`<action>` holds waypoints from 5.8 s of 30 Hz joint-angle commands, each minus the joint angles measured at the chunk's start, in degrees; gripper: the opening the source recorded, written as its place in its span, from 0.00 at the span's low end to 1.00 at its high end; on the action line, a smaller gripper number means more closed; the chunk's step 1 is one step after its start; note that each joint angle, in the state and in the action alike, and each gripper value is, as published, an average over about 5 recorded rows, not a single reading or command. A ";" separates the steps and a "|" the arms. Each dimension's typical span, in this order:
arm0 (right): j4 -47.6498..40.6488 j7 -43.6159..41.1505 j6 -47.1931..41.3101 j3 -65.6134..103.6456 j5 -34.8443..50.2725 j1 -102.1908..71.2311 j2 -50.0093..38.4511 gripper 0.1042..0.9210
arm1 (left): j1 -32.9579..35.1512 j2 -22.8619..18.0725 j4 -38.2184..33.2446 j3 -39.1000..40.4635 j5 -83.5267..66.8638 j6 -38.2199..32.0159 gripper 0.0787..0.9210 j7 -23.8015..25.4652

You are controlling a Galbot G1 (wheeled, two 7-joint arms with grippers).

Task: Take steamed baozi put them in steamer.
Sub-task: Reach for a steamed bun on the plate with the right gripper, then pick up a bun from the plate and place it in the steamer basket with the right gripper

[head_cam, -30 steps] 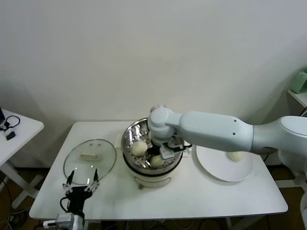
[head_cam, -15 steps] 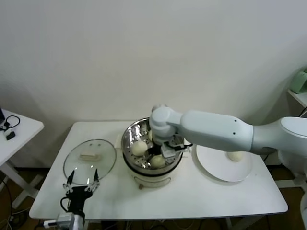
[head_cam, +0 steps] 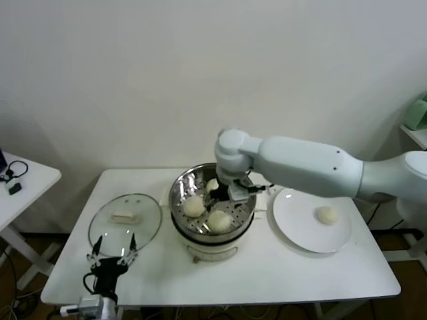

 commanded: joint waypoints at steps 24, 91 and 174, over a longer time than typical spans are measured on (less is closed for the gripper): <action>-26.93 2.59 -36.98 14.79 19.83 -16.61 -27.43 0.88 | -0.34 1.37 -2.56 0.62 -1.76 0.74 0.88 -0.01; -50.14 2.72 -26.87 34.12 -5.68 -30.02 -12.17 0.75 | -1.89 0.48 1.29 0.57 -1.03 1.09 0.88 -0.26; -22.34 11.23 -53.32 -25.16 60.84 6.11 3.04 0.64 | -2.70 0.69 -2.21 2.48 -2.32 0.72 0.88 -0.08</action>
